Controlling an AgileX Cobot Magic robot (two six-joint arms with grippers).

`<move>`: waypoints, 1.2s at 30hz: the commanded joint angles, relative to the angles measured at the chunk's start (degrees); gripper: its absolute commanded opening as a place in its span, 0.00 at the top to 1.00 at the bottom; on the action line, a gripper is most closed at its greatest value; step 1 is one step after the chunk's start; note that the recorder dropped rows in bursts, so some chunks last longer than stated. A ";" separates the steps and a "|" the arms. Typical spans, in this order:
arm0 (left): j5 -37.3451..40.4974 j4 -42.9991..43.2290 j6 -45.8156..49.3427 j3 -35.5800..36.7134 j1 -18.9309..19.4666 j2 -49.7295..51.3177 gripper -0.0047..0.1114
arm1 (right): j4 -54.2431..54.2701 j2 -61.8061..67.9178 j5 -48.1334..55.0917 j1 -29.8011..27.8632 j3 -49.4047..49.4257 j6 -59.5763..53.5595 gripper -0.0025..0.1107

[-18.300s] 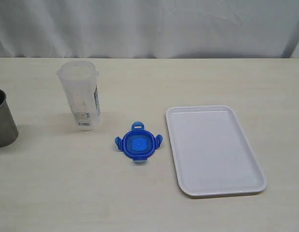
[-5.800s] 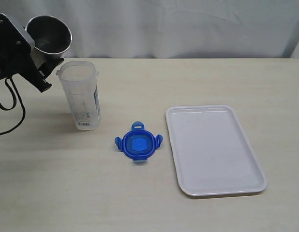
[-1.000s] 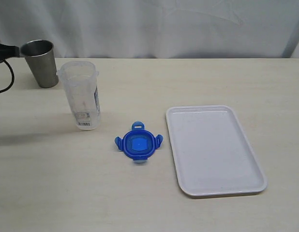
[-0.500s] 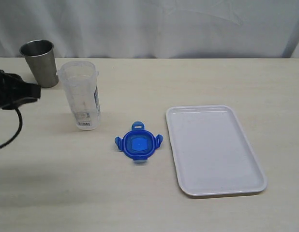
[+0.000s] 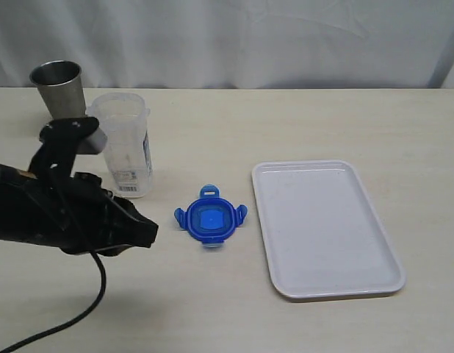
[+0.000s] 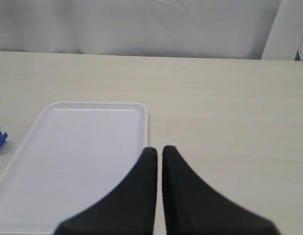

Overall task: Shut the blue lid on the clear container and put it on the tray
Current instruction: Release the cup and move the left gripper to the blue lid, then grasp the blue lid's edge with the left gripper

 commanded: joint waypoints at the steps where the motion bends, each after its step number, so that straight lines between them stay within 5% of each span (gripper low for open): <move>1: -4.14 -1.83 0.12 0.33 -2.06 5.95 0.66 | 0.23 -0.24 -0.03 -0.07 0.15 -0.14 0.94; 20: -12.49 -15.59 0.11 -7.16 -3.45 23.42 0.66 | 0.23 -0.24 -0.03 -0.07 0.15 -0.03 0.94; 36: -17.03 -17.04 0.11 -10.12 -3.45 27.35 0.66 | 0.23 -0.24 -0.03 -0.07 0.15 -0.03 0.94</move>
